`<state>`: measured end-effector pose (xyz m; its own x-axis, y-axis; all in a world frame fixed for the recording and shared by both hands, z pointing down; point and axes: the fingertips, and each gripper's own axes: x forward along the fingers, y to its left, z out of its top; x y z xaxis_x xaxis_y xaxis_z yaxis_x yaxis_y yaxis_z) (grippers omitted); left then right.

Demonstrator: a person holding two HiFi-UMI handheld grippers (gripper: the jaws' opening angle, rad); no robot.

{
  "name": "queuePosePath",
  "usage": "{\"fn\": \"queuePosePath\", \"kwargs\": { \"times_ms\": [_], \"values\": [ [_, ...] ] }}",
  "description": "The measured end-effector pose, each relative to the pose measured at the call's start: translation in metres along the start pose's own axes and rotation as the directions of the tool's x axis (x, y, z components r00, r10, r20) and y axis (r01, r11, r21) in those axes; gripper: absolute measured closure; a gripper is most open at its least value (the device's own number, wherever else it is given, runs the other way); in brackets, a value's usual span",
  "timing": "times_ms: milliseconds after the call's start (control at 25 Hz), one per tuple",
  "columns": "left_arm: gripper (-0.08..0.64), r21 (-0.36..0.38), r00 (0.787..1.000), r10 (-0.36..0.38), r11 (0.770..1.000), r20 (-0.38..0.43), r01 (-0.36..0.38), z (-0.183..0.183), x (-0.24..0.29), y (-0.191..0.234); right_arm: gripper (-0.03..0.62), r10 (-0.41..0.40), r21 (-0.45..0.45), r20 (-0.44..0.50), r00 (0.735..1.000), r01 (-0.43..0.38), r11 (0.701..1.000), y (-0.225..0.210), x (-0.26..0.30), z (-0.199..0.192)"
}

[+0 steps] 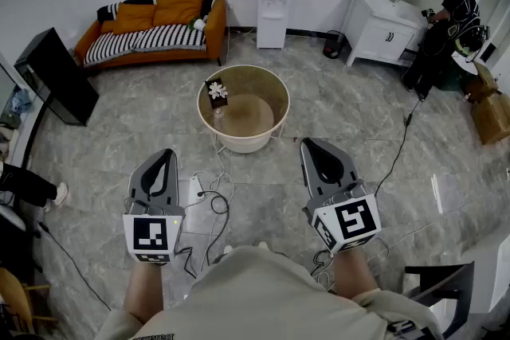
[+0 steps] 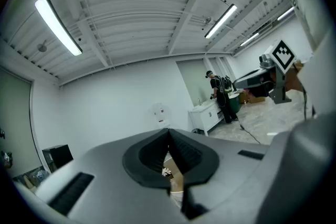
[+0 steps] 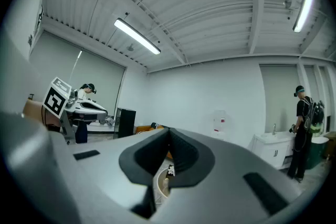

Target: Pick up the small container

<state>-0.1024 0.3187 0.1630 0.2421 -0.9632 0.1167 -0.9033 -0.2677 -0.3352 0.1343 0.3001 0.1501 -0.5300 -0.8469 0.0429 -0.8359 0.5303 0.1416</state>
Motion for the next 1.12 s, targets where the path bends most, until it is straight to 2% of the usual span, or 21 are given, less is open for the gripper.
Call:
{"fn": "queuePosePath", "kwargs": {
  "times_ms": [200, 440, 680, 880, 1120],
  "values": [
    [0.555, -0.007, 1.000, -0.002, 1.000, -0.004, 0.002, 0.002, -0.001, 0.002, 0.595, -0.029, -0.028, -0.018, 0.999, 0.029, 0.999, 0.003, -0.003, 0.009],
    [0.555, 0.002, 0.999, -0.020, 1.000, 0.032, 0.020, 0.018, -0.002, -0.012, 0.595, 0.011, 0.036, 0.006, 1.000, -0.011, 0.999, 0.001, -0.007, 0.009],
    [0.555, -0.013, 0.998, -0.048, 0.999, 0.037, 0.049, 0.022, 0.005, -0.030, 0.595, 0.025, 0.004, -0.053, 0.998, -0.025, 1.000, -0.001, -0.009, -0.002],
    [0.555, -0.015, 0.996, -0.082, 0.996, 0.047, 0.083, 0.026, 0.014, -0.053, 0.595, 0.072, 0.001, -0.051, 0.996, -0.072, 0.997, -0.007, -0.014, -0.009],
    [0.555, -0.022, 0.998, -0.061, 0.998, 0.021, 0.062, 0.020, 0.020, -0.072, 0.595, 0.135, 0.001, -0.035, 0.990, -0.135, 0.991, -0.011, -0.021, -0.024]
  ]
}}
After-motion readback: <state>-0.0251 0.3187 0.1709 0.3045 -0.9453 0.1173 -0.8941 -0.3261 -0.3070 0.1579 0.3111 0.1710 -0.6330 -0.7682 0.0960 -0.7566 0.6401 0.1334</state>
